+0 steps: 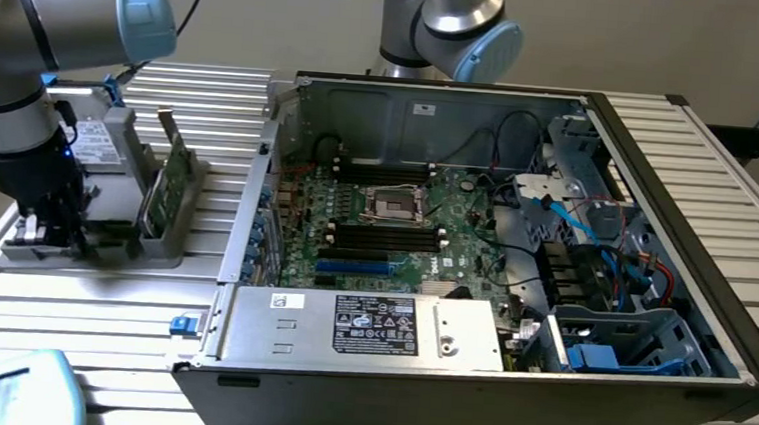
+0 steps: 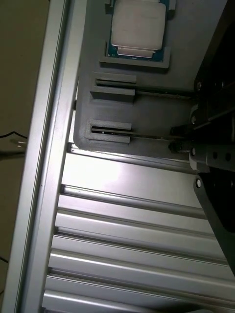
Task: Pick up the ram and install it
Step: 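Pick up the ram and move it above insertion slot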
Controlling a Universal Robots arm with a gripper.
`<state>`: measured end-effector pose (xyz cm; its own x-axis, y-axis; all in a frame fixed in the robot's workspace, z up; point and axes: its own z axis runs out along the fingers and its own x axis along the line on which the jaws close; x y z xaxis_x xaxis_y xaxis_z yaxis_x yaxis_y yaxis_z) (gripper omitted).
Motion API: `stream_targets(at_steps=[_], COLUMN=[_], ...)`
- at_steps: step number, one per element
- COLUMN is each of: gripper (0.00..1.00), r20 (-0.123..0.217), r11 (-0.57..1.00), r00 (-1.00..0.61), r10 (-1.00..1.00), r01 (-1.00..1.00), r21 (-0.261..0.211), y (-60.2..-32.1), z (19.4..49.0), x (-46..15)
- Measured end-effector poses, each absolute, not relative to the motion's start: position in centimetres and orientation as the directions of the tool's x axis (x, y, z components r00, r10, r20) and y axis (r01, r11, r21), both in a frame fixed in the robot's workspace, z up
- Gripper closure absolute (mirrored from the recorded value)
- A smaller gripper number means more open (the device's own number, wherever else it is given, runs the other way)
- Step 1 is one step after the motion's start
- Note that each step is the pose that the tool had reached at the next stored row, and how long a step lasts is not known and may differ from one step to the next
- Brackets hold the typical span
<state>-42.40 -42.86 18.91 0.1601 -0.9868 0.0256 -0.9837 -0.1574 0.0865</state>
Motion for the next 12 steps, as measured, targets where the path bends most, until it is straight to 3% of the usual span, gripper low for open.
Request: stream_targets(at_steps=[12], gripper=[0.85], r20=[0.025], r11=[-0.152], r00=[0.155], r10=[-0.988], r01=[-0.985], r21=[0.087], y=[-42.8], z=[19.71], x=[-42.34])
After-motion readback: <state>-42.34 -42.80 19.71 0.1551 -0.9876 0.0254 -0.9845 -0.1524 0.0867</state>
